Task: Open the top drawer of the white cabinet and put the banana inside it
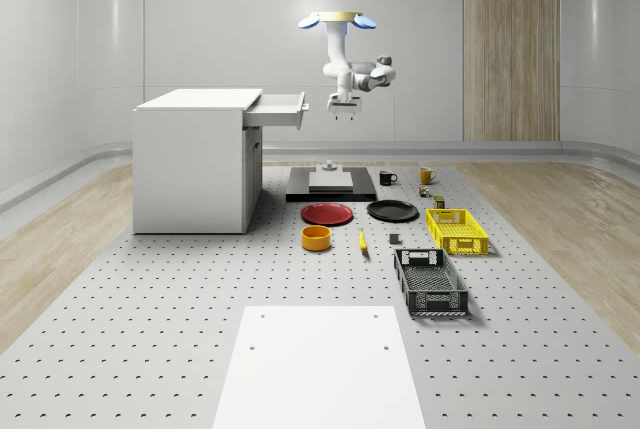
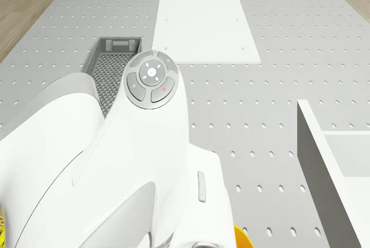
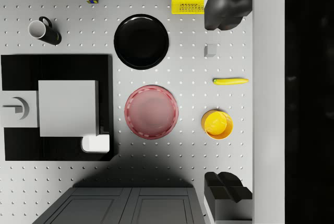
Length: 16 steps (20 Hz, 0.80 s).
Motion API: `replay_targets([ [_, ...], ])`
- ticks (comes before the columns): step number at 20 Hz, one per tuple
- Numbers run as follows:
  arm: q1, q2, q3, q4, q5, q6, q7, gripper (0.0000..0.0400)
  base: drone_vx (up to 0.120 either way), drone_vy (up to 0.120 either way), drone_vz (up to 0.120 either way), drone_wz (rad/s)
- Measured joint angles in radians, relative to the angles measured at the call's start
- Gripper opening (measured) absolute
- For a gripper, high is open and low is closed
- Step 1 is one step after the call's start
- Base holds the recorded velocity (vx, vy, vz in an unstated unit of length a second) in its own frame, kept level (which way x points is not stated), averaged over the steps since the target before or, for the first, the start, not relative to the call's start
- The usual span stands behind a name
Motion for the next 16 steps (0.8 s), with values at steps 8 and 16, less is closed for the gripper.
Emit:
replay_targets([
  [8,0.009,-0.005,-0.004,-0.002,0.006,-0.008,-0.011,0.04,0.12,0.0,-0.12,0.0],
  [16,0.011,-0.006,-0.005,-0.002,0.008,-0.01,-0.014,0.04,0.12,0.005,-0.1,0.0],
])
